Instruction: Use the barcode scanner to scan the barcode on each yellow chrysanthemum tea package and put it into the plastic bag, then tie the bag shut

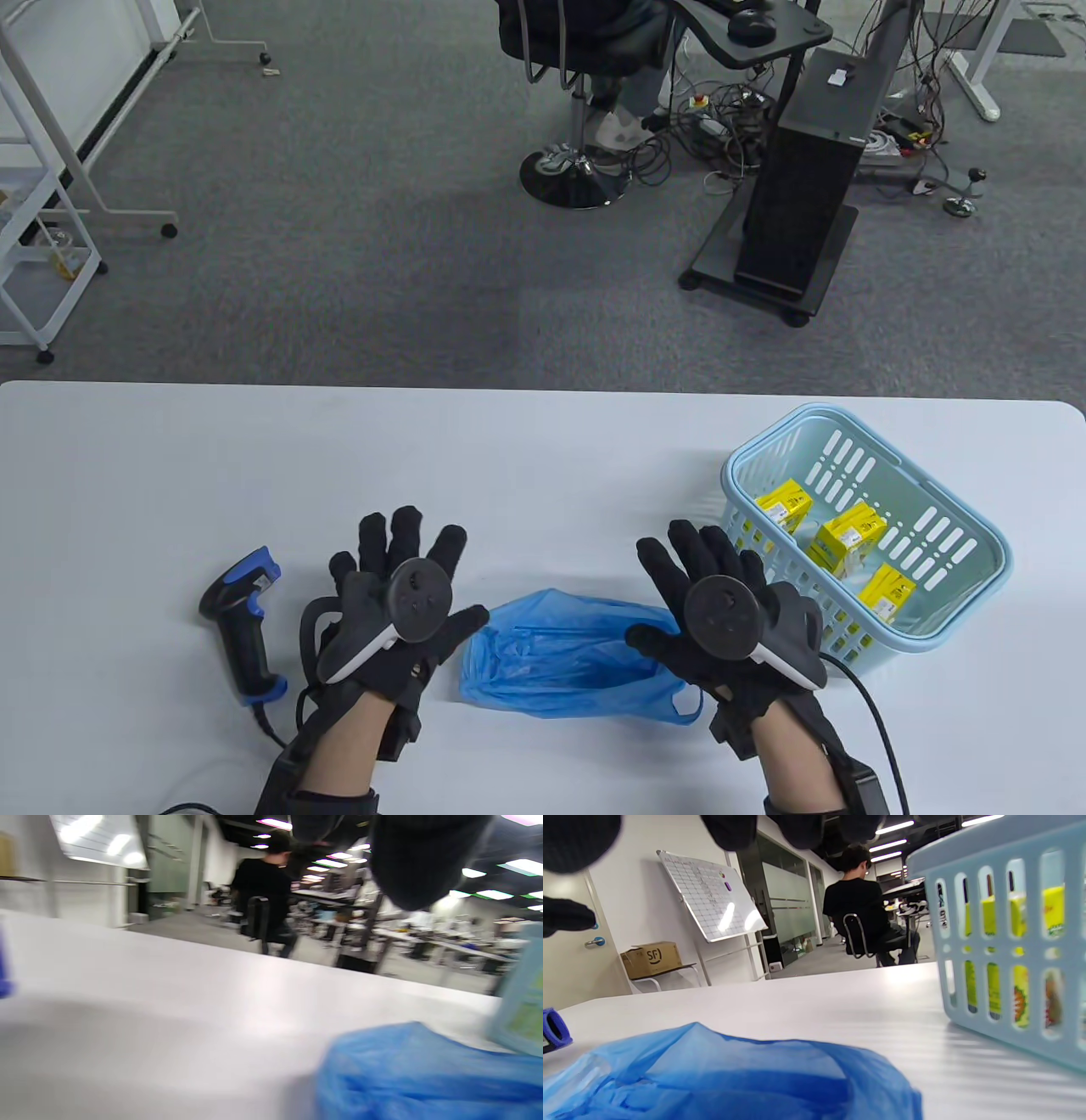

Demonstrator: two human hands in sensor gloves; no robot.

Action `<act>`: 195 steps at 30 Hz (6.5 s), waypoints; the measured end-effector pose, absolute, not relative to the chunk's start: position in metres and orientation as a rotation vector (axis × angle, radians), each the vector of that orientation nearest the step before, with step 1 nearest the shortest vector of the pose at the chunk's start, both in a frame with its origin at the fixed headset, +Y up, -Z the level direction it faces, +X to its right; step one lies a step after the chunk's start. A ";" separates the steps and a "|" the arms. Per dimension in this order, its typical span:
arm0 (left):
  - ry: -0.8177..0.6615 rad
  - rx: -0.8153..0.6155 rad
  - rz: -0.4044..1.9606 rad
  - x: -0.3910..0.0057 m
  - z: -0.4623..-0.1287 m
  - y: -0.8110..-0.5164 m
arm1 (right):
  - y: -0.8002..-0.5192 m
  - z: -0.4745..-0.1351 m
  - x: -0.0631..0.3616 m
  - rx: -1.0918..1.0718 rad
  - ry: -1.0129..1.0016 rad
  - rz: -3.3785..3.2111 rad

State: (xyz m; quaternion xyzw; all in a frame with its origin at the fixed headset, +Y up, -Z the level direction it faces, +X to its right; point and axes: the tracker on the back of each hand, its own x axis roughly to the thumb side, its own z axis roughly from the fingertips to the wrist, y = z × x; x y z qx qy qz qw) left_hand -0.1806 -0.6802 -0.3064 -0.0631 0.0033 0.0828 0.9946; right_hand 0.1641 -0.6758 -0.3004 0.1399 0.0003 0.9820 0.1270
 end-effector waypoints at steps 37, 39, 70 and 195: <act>0.390 -0.279 0.471 -0.313 -0.311 -0.765 | -0.678 -0.302 0.170 0.366 0.011 2.809; 0.337 -0.282 0.458 -0.305 -0.313 -0.759 | -0.676 -0.302 0.170 0.365 0.011 2.808; -0.425 0.261 0.473 -0.173 -0.255 -0.610 | -0.615 -0.279 0.181 0.276 -0.126 2.921; -0.549 0.075 0.173 -0.113 -0.255 -0.651 | -0.637 -0.308 0.195 0.386 -0.222 2.420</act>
